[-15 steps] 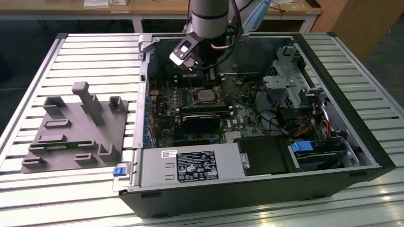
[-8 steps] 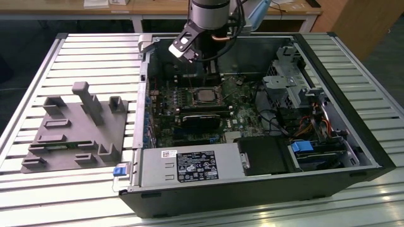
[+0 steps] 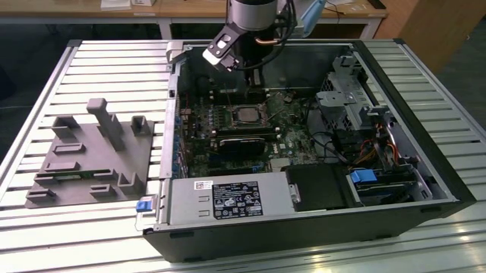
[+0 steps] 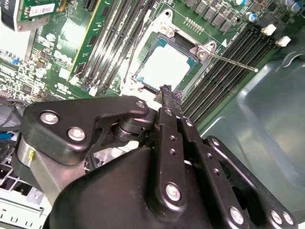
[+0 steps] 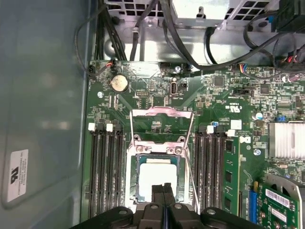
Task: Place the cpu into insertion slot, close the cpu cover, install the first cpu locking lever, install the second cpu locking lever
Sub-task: 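Close the cpu cover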
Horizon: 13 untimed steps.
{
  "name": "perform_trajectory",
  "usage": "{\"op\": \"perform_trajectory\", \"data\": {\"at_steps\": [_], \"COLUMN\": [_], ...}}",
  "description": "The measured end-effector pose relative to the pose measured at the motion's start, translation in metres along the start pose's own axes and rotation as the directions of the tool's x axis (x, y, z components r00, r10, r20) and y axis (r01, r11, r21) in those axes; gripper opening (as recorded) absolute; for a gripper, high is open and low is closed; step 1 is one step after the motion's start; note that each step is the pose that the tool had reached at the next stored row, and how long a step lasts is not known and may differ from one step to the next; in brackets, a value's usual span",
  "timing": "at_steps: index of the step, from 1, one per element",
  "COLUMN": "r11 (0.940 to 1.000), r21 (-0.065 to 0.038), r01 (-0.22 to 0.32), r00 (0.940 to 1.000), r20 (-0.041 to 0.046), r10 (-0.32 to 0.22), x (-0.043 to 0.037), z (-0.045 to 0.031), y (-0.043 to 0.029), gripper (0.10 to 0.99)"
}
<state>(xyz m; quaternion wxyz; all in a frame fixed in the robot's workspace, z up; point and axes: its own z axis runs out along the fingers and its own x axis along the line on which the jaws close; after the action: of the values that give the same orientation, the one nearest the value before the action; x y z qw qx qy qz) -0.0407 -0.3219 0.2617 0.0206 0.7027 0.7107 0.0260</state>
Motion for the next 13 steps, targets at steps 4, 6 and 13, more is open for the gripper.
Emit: {"op": "perform_trajectory", "data": {"at_steps": [4,6,13], "r11": [1.0000,1.0000,0.9996], "r21": [0.000,0.005,0.029], "r01": [-0.003,-0.004,-0.004], "r00": [1.0000,1.0000,1.0000], "r20": [0.0002,0.0001,0.0001], "r10": [0.003,0.004,0.004], "x": [-0.0061,-0.0066,-0.0067], "z": [0.0002,0.0003,-0.0091], "y": [0.0000,0.0022,0.0075], "gripper": [0.118,0.118,0.118]}}
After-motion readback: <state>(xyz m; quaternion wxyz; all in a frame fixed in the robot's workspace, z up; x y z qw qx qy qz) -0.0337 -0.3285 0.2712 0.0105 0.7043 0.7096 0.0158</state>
